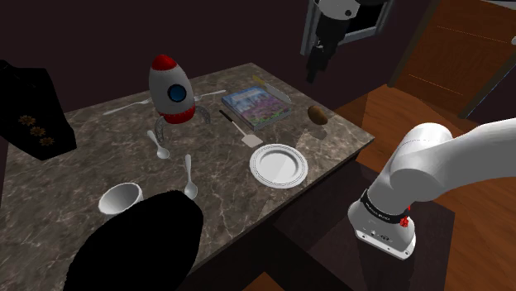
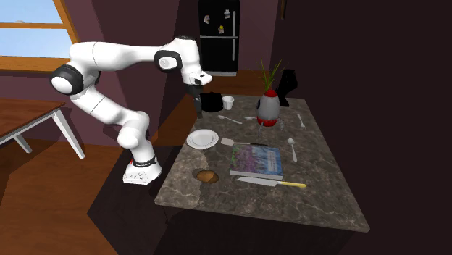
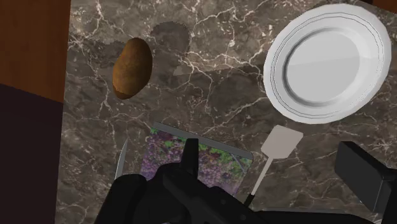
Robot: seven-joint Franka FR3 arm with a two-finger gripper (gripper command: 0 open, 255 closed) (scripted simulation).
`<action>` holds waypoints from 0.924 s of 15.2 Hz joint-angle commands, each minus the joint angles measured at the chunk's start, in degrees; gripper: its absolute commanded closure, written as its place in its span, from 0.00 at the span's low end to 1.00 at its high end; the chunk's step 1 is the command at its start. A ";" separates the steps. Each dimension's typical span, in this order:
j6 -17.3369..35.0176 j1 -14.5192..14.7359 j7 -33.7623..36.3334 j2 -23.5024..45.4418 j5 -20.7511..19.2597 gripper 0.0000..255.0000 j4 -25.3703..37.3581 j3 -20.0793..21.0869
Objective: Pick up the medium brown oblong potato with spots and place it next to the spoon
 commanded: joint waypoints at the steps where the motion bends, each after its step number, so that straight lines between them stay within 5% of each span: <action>1: 0.00 0.00 0.00 0.00 0.00 0.00 0.00 0.00; 14: 20.42 -8.34 5.55 12.32 -7.77 0.00 -10.55 -4.30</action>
